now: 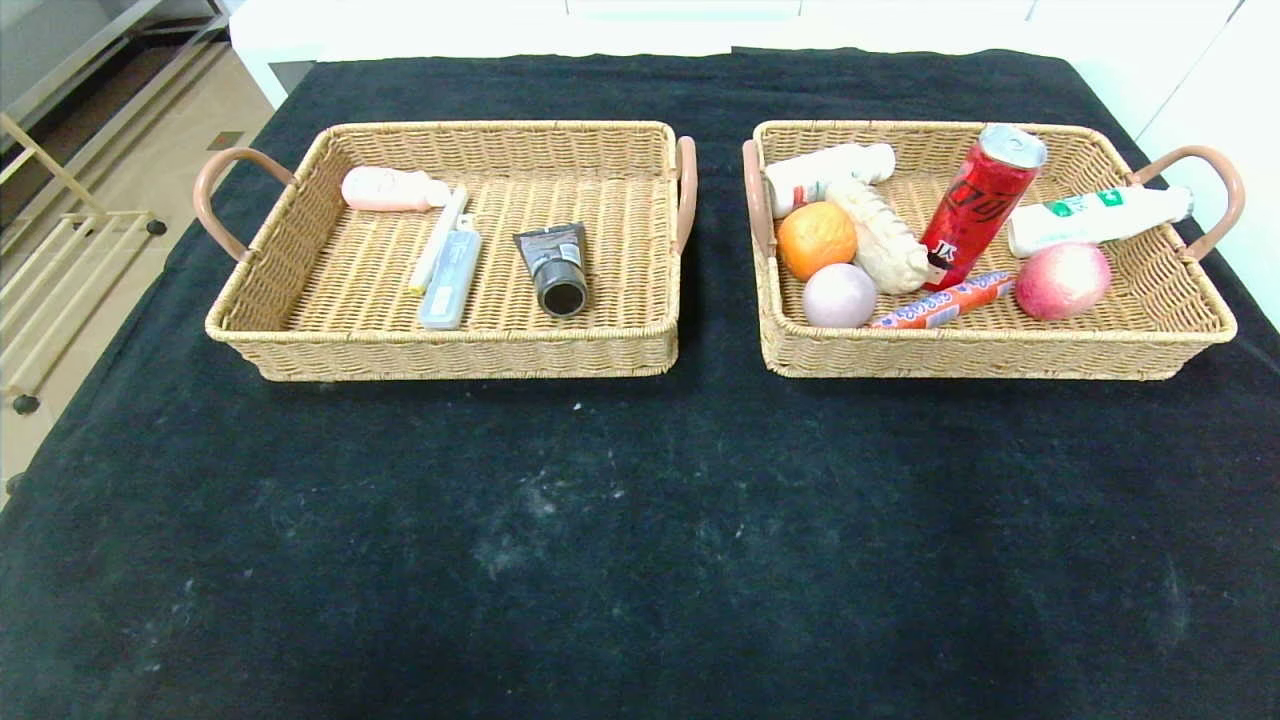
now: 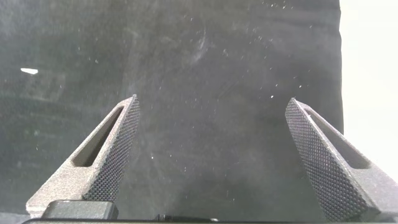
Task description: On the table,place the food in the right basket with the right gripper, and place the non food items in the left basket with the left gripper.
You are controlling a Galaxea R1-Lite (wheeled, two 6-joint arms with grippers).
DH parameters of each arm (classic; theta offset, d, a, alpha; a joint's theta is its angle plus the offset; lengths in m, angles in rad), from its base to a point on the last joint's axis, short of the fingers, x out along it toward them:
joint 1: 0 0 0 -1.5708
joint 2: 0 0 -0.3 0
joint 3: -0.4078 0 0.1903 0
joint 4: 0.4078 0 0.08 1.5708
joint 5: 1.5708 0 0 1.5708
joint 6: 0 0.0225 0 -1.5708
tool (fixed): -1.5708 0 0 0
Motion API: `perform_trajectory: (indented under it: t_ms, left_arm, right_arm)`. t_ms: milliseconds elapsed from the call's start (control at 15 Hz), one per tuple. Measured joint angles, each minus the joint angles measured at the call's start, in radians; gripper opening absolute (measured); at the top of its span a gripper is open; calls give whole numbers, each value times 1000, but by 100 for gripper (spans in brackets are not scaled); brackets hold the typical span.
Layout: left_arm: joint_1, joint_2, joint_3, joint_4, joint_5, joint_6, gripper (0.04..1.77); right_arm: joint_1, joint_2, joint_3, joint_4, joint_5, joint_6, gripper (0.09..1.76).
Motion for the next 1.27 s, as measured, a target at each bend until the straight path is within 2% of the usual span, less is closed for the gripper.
perform_trajectory:
  t_ms: [133, 333, 533, 667, 800, 867, 1000, 1267]
  left_arm:
    - [0, -57, 64, -11, -2, 22, 171]
    - [-2, -111, 180, -119, 31, 36, 172]
    - [-3, -128, 387, -384, 100, 48, 172]
    - [-3, -131, 565, -594, 136, 54, 172]
    - [-3, -132, 710, -722, 159, 56, 172]
    - [-3, -132, 762, -738, 183, 58, 172]
    - [-3, -133, 837, -743, 212, 53, 172]
    - [-4, -132, 867, -750, 224, -11, 172]
  right_arm:
    - [3, -34, 36, -17, 6, -1, 171]
    - [4, -93, 135, -225, 23, 33, 171]
    - [6, -137, 317, -478, 24, 62, 171]
    - [6, -155, 455, -644, 23, 56, 171]
    - [6, -164, 586, -760, 21, 2, 171]
    - [6, -167, 632, -776, 22, -18, 171]
    - [6, -169, 668, -713, 16, -13, 171]
    - [8, -170, 679, -701, 9, 51, 171]
